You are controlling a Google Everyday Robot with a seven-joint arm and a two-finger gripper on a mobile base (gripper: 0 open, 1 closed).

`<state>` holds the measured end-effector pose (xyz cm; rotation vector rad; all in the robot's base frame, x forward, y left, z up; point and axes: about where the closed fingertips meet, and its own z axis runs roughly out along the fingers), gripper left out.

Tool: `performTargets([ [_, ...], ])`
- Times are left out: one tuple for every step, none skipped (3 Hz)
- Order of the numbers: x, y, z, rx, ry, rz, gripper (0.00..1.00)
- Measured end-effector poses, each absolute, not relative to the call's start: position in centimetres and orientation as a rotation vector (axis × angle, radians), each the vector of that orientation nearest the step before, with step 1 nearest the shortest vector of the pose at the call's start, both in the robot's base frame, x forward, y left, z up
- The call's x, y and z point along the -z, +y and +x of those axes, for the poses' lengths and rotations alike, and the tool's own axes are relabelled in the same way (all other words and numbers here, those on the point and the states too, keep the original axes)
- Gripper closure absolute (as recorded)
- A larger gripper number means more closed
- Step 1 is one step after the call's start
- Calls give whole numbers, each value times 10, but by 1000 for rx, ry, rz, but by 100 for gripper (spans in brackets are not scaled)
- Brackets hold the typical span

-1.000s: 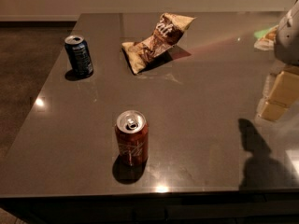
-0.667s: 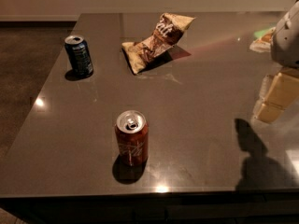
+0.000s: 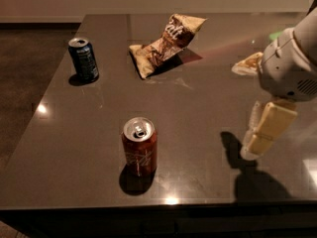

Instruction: Move coke can near brown chip bag

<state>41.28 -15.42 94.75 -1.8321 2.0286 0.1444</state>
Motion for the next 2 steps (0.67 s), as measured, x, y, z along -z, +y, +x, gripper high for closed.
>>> performTargets([
  [-932, -117, 399, -242, 1956, -1861, 0],
  [-920, -83, 394, -350, 1924, -1838, 0],
])
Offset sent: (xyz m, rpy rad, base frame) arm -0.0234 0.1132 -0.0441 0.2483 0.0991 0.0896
